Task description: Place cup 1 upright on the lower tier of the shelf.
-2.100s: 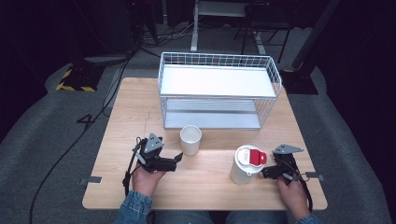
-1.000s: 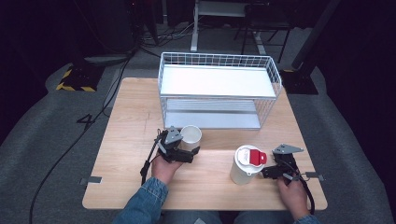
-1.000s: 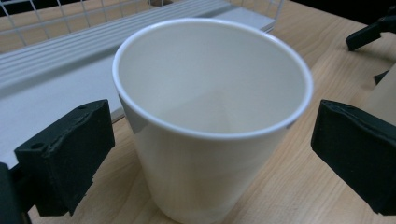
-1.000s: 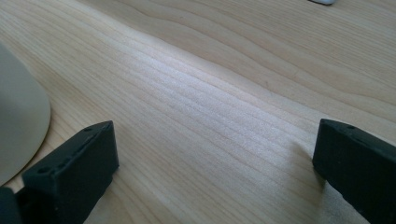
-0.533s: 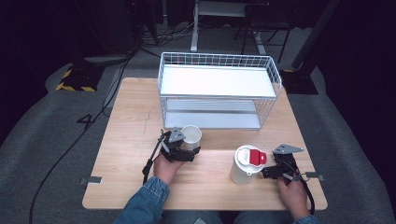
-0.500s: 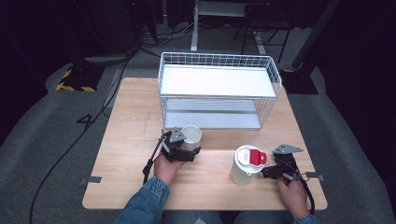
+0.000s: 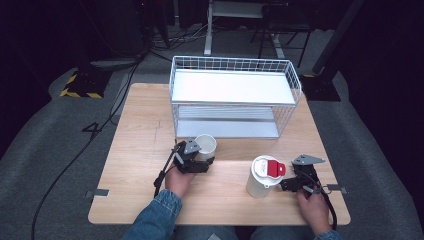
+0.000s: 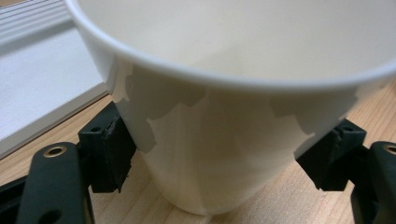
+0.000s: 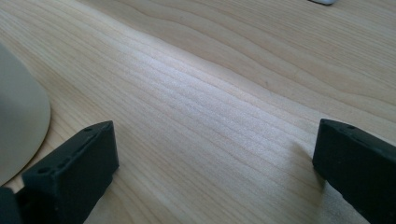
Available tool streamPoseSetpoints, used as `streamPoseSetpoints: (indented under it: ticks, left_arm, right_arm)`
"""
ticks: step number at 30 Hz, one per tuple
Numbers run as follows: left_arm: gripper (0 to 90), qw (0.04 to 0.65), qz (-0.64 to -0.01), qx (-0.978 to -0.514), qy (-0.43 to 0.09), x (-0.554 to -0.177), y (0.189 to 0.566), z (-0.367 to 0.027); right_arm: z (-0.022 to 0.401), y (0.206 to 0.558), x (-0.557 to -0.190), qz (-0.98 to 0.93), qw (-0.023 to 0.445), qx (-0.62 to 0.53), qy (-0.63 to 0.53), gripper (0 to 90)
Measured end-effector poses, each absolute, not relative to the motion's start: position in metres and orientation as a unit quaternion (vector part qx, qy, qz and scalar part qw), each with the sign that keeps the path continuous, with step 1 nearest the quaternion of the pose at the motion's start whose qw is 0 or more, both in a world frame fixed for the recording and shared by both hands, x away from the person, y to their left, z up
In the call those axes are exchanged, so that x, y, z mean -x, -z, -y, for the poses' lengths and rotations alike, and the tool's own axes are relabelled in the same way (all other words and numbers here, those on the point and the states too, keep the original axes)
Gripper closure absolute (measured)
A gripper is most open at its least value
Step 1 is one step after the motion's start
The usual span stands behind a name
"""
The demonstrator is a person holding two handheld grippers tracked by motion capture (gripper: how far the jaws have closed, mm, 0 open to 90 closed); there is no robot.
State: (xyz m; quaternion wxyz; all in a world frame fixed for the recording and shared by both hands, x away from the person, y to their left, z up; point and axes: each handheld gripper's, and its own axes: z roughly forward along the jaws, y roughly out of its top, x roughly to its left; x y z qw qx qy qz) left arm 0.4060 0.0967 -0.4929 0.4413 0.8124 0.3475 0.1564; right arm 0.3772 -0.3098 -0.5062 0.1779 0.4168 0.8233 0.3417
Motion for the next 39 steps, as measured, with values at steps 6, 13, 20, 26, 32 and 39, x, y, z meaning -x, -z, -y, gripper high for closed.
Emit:
streamPoseSetpoints:
  ticks: [6, 13, 20, 26, 32, 39]
  left_arm:
    - [23.0, 0.44, -0.347, -0.813, -0.158, -0.406, 0.493, -0.096]
    - [23.1, 0.441, -0.336, -0.815, -0.166, -0.399, 0.485, -0.09]
    - [23.2, 0.438, -0.318, -0.823, -0.175, -0.394, 0.47, -0.079]
    - [23.2, 0.44, -0.309, -0.824, -0.178, -0.394, 0.458, -0.07]
    - [23.2, 0.448, -0.31, -0.819, -0.18, -0.399, 0.449, -0.066]
    - [23.2, 0.458, -0.312, -0.813, -0.175, -0.405, 0.438, -0.062]
  right_arm:
    - [0.31, 0.506, -0.377, -0.823, 0.178, -0.417, -0.342, 0.2]
    - [0.31, 0.506, -0.377, -0.823, 0.178, -0.417, -0.342, 0.2]
    - [0.31, 0.506, -0.377, -0.823, 0.178, -0.417, -0.342, 0.1]
    - [0.31, 0.506, -0.377, -0.823, 0.178, -0.417, -0.342, 0.2]
    - [0.31, 0.506, -0.377, -0.823, 0.178, -0.417, -0.342, 0.1]
    - [0.31, 0.506, -0.377, -0.823, 0.178, -0.417, -0.342, 0.2]
